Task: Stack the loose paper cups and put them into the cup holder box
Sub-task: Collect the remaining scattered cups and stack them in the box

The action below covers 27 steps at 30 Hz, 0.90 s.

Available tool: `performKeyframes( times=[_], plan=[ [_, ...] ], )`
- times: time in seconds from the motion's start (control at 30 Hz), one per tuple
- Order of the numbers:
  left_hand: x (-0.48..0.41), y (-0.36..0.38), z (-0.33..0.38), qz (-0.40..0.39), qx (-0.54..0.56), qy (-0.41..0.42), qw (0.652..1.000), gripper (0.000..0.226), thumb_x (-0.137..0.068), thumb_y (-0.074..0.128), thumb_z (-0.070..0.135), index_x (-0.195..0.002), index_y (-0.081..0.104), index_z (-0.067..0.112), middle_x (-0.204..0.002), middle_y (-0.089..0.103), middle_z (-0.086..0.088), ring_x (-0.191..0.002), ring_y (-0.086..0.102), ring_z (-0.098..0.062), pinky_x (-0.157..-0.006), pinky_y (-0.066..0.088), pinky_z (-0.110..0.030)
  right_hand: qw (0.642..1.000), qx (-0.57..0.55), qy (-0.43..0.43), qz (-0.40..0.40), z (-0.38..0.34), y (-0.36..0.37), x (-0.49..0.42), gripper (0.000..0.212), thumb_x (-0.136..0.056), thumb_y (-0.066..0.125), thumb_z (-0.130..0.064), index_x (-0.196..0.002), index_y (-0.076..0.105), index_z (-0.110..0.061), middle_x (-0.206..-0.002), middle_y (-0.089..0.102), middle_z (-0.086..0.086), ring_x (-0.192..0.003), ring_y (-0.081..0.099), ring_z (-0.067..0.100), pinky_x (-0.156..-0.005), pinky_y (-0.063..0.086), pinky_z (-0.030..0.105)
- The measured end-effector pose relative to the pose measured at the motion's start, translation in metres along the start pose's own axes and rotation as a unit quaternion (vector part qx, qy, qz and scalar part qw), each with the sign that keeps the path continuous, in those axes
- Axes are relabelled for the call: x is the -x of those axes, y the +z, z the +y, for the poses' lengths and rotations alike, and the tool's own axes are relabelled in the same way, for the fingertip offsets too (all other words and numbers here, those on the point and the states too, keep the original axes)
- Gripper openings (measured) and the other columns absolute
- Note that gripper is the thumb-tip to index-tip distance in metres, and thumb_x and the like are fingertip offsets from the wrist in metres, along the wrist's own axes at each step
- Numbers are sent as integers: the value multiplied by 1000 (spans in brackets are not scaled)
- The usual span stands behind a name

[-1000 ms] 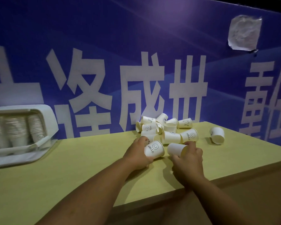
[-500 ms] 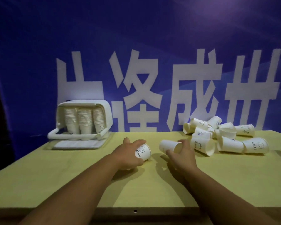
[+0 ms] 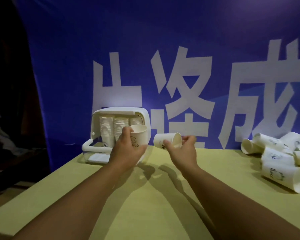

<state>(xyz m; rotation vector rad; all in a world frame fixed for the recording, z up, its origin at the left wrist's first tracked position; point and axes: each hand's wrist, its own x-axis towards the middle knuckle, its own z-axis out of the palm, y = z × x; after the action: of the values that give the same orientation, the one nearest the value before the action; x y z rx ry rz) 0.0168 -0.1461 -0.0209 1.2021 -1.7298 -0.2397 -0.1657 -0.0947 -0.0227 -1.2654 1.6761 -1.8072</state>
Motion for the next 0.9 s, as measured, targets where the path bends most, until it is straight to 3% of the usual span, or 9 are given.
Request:
performKeyframes(
  times=[0.17, 0.27, 0.33, 0.4, 0.5, 0.67, 0.8, 0.9],
  plan=[
    [-45, 1, -44, 83, 14, 15, 996, 23, -99, 55, 43, -107, 41, 26, -110, 55, -1, -96, 58, -29, -81, 53, -48, 996, -13, -68, 49, -8, 52, -26, 25, -83, 75, -38, -85, 51, -29, -100, 55, -8, -94, 61, 17, -76, 60, 32],
    [-57, 6, -70, 77, -29, 13, 997, 16, -103, 45, 42, -101, 43, 27, -106, 53, 0, -94, 55, -27, -75, 50, -42, 994, -20, -90, 61, -16, 74, -41, 21, -85, 74, -33, -77, 56, -29, -114, 60, -3, -108, 61, 21, -85, 59, 36],
    [-62, 10, -83, 41, -85, 8, 996, 16, -104, 40, 44, -99, 42, 30, -107, 51, 3, -92, 54, -22, -71, 47, -36, 993, -3, -106, 55, -20, 87, -48, 13, -89, 71, -30, -81, 61, -30, -140, 52, 0, -128, 50, 23, -102, 48, 38],
    [-67, 13, -90, -9, -142, -1, 990, 14, -104, 37, 46, -101, 45, 34, -113, 49, 6, -96, 54, -19, -79, 52, -39, 989, 24, -136, 55, -25, 97, -53, 9, -93, 68, -26, -101, 69, -26, -149, 41, -2, -135, 37, 19, -102, 38, 30],
    [-69, 13, -89, -76, -177, 2, 981, 19, -104, 37, 47, -108, 52, 36, -120, 50, 7, -104, 54, -20, -94, 51, -48, 980, 54, -184, 51, -24, 112, -56, 18, -95, 64, -22, -112, 67, -21, -140, 41, -3, -124, 36, 11, -95, 38, 22],
    [-65, 7, -84, -138, -179, -21, 974, 31, -99, 38, 57, -112, 60, 39, -119, 65, 8, -110, 56, -22, -97, 49, -51, 959, 138, -242, -47, -16, 115, -58, 19, -97, 60, -14, -115, 66, -17, -126, 45, -2, -115, 45, 14, -95, 45, 22],
    [-63, 3, -87, -169, -151, -29, 974, 30, -93, 41, 66, -114, 51, 48, -122, 64, 12, -116, 56, -21, -94, 53, -51, 935, 233, -247, -103, -12, 118, -53, 24, -94, 64, -14, -118, 64, -20, -123, 47, -2, -113, 49, 17, -100, 49, 31],
    [-63, -1, -86, -154, -126, -32, 979, 36, -86, 50, 71, -113, 37, 51, -121, 64, 12, -115, 60, -23, -92, 55, -52, 911, 287, -257, -145, -11, 119, -48, 29, -92, 67, -14, -119, 63, -22, -141, 39, -1, -124, 47, 21, -102, 48, 32]
  ],
)
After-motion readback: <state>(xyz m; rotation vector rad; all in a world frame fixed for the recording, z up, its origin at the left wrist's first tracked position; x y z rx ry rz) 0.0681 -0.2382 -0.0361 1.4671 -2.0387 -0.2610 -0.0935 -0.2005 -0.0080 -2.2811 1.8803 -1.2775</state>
